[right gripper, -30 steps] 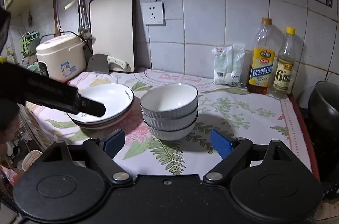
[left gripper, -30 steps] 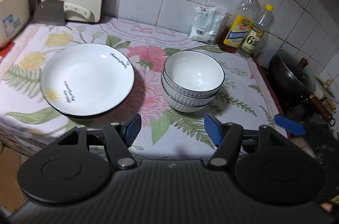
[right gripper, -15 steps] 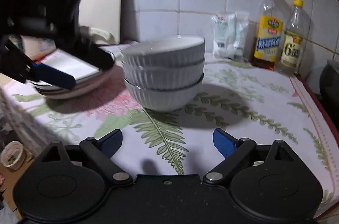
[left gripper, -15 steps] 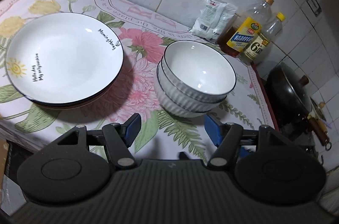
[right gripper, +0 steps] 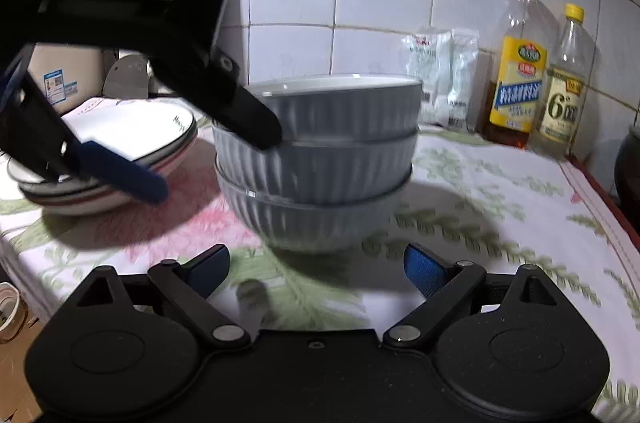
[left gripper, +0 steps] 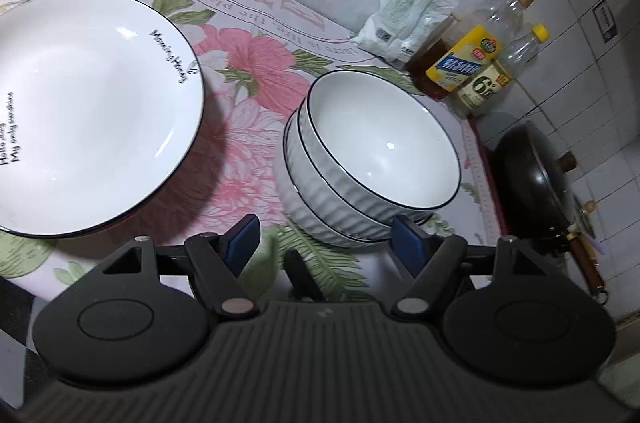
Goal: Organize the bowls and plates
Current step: 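Close both grippers on the rim of the bowl stack, then lift the bowl stack and carry it over the Morning Honey plate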
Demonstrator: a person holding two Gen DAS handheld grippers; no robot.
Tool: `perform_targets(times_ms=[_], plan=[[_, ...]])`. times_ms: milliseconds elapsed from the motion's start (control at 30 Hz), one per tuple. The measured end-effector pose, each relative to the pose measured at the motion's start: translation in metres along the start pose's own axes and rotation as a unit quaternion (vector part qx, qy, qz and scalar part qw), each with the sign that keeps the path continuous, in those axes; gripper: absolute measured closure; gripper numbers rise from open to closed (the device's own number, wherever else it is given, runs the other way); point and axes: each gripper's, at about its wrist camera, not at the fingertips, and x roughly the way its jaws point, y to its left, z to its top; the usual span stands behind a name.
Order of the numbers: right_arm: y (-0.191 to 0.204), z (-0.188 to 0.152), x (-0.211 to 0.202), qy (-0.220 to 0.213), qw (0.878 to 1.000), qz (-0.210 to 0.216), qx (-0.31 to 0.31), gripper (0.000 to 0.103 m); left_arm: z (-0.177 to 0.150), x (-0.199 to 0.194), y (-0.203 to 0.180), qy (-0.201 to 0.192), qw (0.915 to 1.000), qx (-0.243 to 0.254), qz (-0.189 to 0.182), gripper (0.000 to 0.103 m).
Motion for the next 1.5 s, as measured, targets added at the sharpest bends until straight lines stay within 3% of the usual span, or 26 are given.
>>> perform_targets(times_ms=[200,333,533,667,867,1033,1133,1333,1500], plan=[[0.001,0.010,0.016,0.004,1.000,0.006,-0.005,0.007,0.008,-0.006,-0.001,0.009,0.9989,-0.011,-0.045,0.031],[-0.003,0.011,0.022,0.013,1.000,0.003,0.012,0.006,0.021,-0.004,-0.003,-0.006,0.9994,-0.010,-0.032,0.031],[-0.008,0.012,0.030,0.019,1.000,0.018,0.014,0.006,0.028,0.022,0.008,0.008,0.9988,-0.046,0.012,0.032],[-0.006,0.015,0.037,0.022,0.999,0.024,0.012,0.006,0.031,0.036,0.011,0.016,0.9986,-0.041,0.028,0.032],[-0.007,0.019,0.043,0.023,0.999,0.023,0.026,0.005,0.037,0.046,0.006,0.031,0.9989,-0.014,0.032,0.035],[-0.010,0.019,0.048,0.024,0.999,0.031,0.019,0.004,0.039,0.054,0.007,0.046,0.9983,0.000,0.034,0.050],[-0.017,0.024,0.052,0.041,0.997,0.050,0.035,0.003,0.039,0.054,0.007,0.043,0.9986,0.003,0.031,0.051],[-0.019,0.029,0.057,0.047,0.997,0.063,0.009,0.002,0.033,0.052,0.013,0.019,0.9997,-0.002,0.012,0.056],[-0.025,0.031,0.061,0.047,0.996,0.077,0.006,0.002,0.030,0.049,0.008,0.007,0.9998,0.003,0.019,0.057]])
